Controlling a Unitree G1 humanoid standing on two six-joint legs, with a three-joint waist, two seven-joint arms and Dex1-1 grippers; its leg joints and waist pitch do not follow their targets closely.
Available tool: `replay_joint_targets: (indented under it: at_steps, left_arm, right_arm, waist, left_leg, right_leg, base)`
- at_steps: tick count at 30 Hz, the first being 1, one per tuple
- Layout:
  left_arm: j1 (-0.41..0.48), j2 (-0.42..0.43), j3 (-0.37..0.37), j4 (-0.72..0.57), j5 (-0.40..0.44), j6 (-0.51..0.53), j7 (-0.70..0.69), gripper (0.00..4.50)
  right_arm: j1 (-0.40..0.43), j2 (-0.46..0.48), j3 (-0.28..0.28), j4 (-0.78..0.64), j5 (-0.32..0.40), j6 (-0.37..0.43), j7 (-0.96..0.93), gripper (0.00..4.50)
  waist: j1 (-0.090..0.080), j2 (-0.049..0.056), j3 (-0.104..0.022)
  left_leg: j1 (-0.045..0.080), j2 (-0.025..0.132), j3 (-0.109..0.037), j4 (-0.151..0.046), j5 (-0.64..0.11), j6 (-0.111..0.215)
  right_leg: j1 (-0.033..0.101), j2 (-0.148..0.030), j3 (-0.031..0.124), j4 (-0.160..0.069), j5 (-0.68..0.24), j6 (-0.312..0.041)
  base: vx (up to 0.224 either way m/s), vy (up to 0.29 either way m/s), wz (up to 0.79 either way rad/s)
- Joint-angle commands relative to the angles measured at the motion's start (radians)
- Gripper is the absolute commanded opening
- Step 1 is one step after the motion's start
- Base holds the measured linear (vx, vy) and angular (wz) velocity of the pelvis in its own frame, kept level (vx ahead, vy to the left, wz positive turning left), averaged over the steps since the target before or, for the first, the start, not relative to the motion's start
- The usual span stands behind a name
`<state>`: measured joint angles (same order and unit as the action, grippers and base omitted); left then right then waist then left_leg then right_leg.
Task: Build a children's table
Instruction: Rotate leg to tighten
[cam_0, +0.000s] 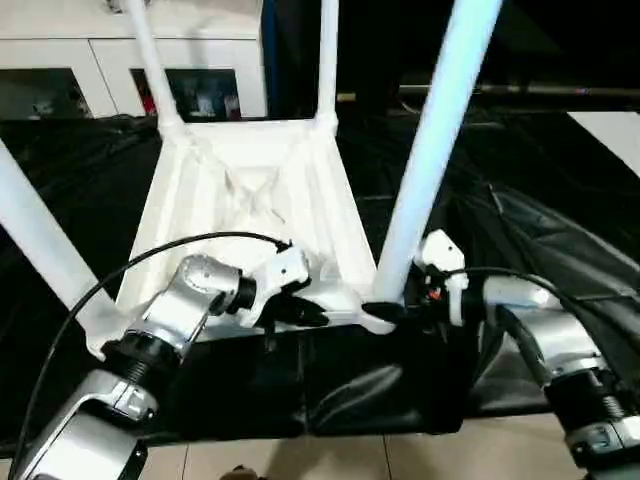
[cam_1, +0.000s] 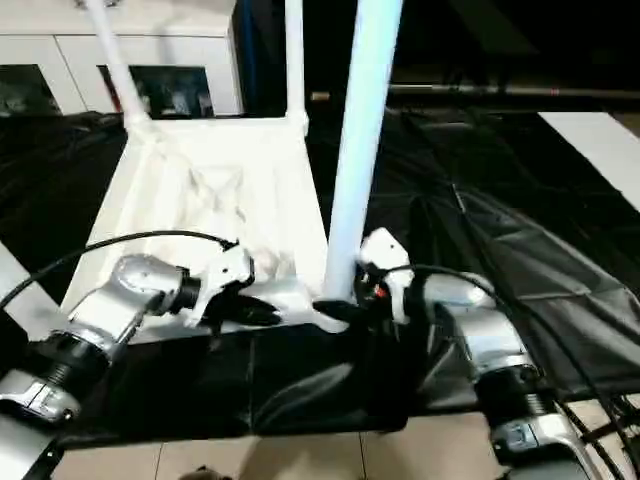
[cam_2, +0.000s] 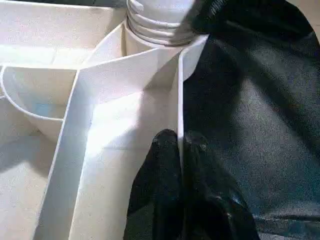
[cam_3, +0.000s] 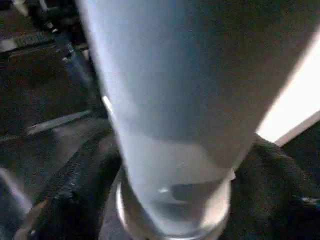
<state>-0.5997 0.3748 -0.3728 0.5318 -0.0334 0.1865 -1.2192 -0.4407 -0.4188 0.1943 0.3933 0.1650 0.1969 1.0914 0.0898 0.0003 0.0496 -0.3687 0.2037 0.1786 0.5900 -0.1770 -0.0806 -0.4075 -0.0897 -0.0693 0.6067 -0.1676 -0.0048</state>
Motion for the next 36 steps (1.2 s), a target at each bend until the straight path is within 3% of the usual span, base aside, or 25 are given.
replay_joint_targets:
  at_steps: [1,9,19,22,23,25,27,28,29,30,31,32,33,36]
  left_arm:
    - [-0.007,-0.014,-0.007,-0.041,-0.02,-0.015,-0.033,0.0]
    - [-0.005,-0.016,-0.002,-0.044,-0.019,-0.01,-0.031,0.0]
    - [0.005,-0.012,-0.005,-0.049,-0.014,-0.003,-0.035,0.0]
    - [-0.004,-0.044,0.015,-0.011,0.009,0.003,0.066,0.0]
    - [-0.026,-0.081,0.038,0.043,0.028,0.006,0.17,0.0]
    - [-0.057,-0.126,0.062,0.11,0.047,0.004,0.291,0.0]
    - [-0.076,-0.155,0.077,0.145,0.05,0.016,0.355,0.0]
    - [-0.108,-0.197,0.095,0.196,0.062,0.059,0.462,0.0]
    - [-0.116,-0.206,0.098,0.208,0.066,0.072,0.489,0.0]
    - [-0.116,-0.206,0.098,0.208,0.066,0.072,0.489,0.0]
    - [-0.138,-0.244,0.109,0.24,0.068,0.089,0.558,0.0]
    - [-0.146,-0.26,0.113,0.251,0.068,0.091,0.581,0.0]
    - [-0.153,-0.277,0.114,0.261,0.069,0.092,0.599,0.0]
    - [-0.165,-0.302,0.108,0.281,0.086,0.083,0.61,0.0]
  right_arm:
    - [0.002,-0.015,0.008,-0.024,-0.002,0.01,0.013,3.24]
    - [0.0,-0.02,0.016,-0.02,-0.01,0.011,0.024,2.68]
    - [0.007,-0.026,0.036,-0.011,-0.024,-0.001,0.036,2.62]
    - [0.023,0.006,0.007,0.013,-0.014,0.015,-0.026,2.62]
    - [0.018,0.041,-0.025,0.049,-0.015,0.034,-0.113,2.62]
    - [0.015,0.08,-0.05,0.09,-0.029,0.065,-0.22,2.61]
    - [0.014,0.106,-0.062,0.115,-0.04,0.081,-0.294,2.61]
    - [0.013,0.158,-0.089,0.139,-0.046,0.096,-0.413,2.61]
    - [0.014,0.171,-0.096,0.142,-0.046,0.098,-0.44,2.61]
    - [0.014,0.171,-0.096,0.142,-0.046,0.098,-0.44,2.61]
    - [0.001,0.229,-0.135,0.166,-0.049,0.109,-0.58,2.61]
    - [-0.004,0.252,-0.148,0.175,-0.049,0.116,-0.63,2.61]
    - [-0.013,0.274,-0.152,0.185,-0.059,0.115,-0.681,2.61]
    - [-0.027,0.308,-0.147,0.188,-0.072,0.094,-0.694,2.61]
  waist:
    - [-0.004,-0.01,-0.062]
    - [-0.003,-0.01,-0.063]
    - [-0.004,-0.013,-0.063]
    - [-0.004,-0.015,-0.06]
    - [-0.007,-0.015,-0.06]
    - [-0.008,-0.018,-0.057]
    - [-0.011,-0.022,-0.052]
    - [-0.013,-0.021,-0.051]
    - [-0.012,-0.02,-0.049]
    - [-0.013,-0.023,-0.051]
    - [-0.013,-0.022,-0.05]
    - [-0.017,-0.014,-0.049]
    - [-0.022,-0.013,-0.053]
    - [-0.028,-0.01,-0.057]
  left_leg:
    - [0.01,0.023,-0.002,-0.071,-0.25,0.035]
    - [0.011,0.024,-0.002,-0.071,-0.236,0.038]
    - [0.01,0.024,-0.002,-0.071,-0.229,0.041]
    - [0.011,0.024,-0.001,-0.071,-0.235,0.04]
    - [0.009,0.022,0.0,-0.07,-0.236,0.038]
    - [0.015,0.019,-0.001,-0.07,-0.265,0.023]
    - [0.021,0.013,-0.002,-0.069,-0.299,0.013]
    - [0.021,0.01,-0.002,-0.068,-0.308,0.011]
    - [0.026,0.009,-0.002,-0.065,-0.318,0.007]
    - [0.026,0.007,-0.006,-0.065,-0.326,0.005]
    - [0.026,0.007,-0.007,-0.066,-0.328,0.008]
    - [0.026,0.007,-0.009,-0.068,-0.34,0.002]
    - [0.02,0.007,-0.014,-0.073,-0.342,-0.003]
    - [0.022,0.012,-0.014,-0.08,-0.348,0.012]
  right_leg:
    - [0.049,-0.05,0.04,-0.081,-0.326,-0.188]
    - [0.047,-0.049,0.041,-0.079,-0.307,-0.191]
    - [0.048,-0.049,0.04,-0.077,-0.303,-0.191]
    - [0.046,-0.049,0.041,-0.08,-0.317,-0.188]
    - [0.045,-0.048,0.042,-0.081,-0.325,-0.185]
    - [0.042,-0.049,0.039,-0.09,-0.401,-0.166]
    - [0.036,-0.05,0.034,-0.108,-0.531,-0.119]
    - [0.033,-0.051,0.033,-0.115,-0.582,-0.096]
    - [0.027,-0.05,0.03,-0.119,-0.61,-0.087]
    - [0.029,-0.052,0.025,-0.125,-0.649,-0.066]
    - [0.028,-0.052,0.024,-0.129,-0.658,-0.058]
    - [0.024,-0.052,0.022,-0.131,-0.66,-0.054]
    - [0.033,-0.051,0.016,-0.13,-0.65,-0.048]
    - [0.033,-0.05,0.019,-0.13,-0.566,-0.07]
  base:
    - [0.0,0.0,0.0]
    - [0.0,0.0,0.0]
    - [0.0,0.0,0.0]
    - [0.0,0.0,0.0]
    - [0.0,0.0,0.0]
    - [0.0,0.0,0.0]
    - [0.0,0.0,0.0]
    - [0.0,0.0,0.0]
    - [0.0,0.0,0.0]
    - [0.0,0.0,0.0]
    - [0.0,0.0,0.0]
    - [0.0,0.0,0.0]
    - [0.0,0.0,0.0]
    - [0.0,0.0,0.0]
